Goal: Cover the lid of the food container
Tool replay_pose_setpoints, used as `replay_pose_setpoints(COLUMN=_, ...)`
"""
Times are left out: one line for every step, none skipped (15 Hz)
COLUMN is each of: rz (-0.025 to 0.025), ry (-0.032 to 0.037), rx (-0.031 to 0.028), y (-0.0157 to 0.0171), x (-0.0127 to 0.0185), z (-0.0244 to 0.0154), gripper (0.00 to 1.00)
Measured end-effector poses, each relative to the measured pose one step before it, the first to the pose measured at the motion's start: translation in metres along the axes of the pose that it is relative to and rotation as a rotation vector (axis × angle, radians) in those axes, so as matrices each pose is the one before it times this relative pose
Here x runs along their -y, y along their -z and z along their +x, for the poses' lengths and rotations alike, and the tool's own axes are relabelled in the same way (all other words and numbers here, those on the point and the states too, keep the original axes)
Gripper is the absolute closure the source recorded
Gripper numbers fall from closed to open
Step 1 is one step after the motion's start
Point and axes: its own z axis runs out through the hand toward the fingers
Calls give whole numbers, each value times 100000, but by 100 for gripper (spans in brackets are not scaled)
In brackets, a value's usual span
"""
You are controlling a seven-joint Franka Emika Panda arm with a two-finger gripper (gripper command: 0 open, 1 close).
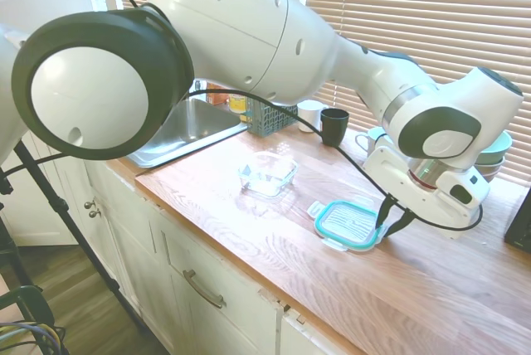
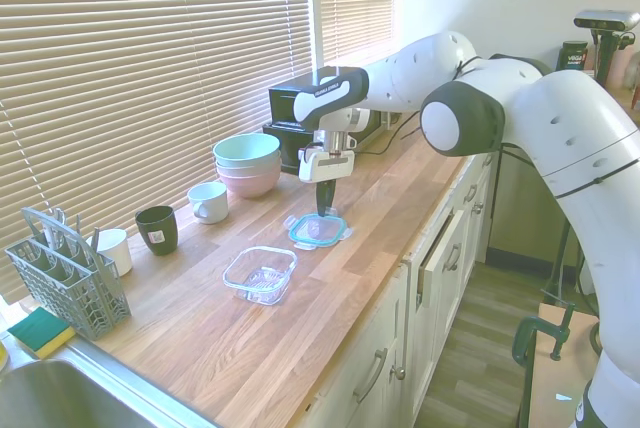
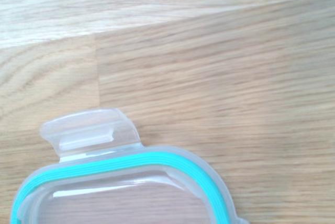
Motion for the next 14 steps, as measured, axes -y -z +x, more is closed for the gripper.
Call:
replay_pose_setpoints(rz=-4, ry=-57, rx=76, y=-13, x=4, z=-8, gripper=100)
replay_pose_setpoints(rz=-47, ry=45, rx=89, y=-43, x=68, z=-41, gripper=100)
replay_pose_setpoints(rz=-23, ry=10, rx=41, y=-25, x=24, z=-17, gripper=100)
replay_pose_setpoints(rz=4, ry=-1, rx=4, y=9, x=1, z=-10, gripper=100)
replay_pose_setpoints(rz=37, ry=38, rx=-29, y=59, x=23, z=-43, gripper=100)
replay_pose_setpoints(rz=36, ry=65, rx=-43, y=50, x=44, z=-68, gripper=100)
replay_pose_setpoints(rz=95, ry=44, rx=-170, y=93, x=30, z=-98, gripper=100)
replay_pose_setpoints(rz=258, ry=25, rx=-459, y=276, x=17, z=-223, gripper=100)
replay_pose_setpoints(rz=420, ry=68, rx=-604, y=538, x=26, z=-341, gripper=100)
replay_pose_setpoints(rz=601, ry=218, rx=-835, y=1047, x=75, z=-500, gripper=100)
replay_pose_setpoints(rz=637, ry=330, rx=-936, y=1262, x=88, z=-697, gripper=100)
replay_pose_setpoints(rz=508, ry=414, rx=-917, y=1250, x=86, z=-722, gripper=100)
replay_pose_setpoints(rz=404, ry=562, rx=-942, y=1277, x=134, z=-781, gripper=100)
replay_pose_setpoints(rz=264, ry=567, rx=-621, y=974, x=176, z=-767, gripper=100)
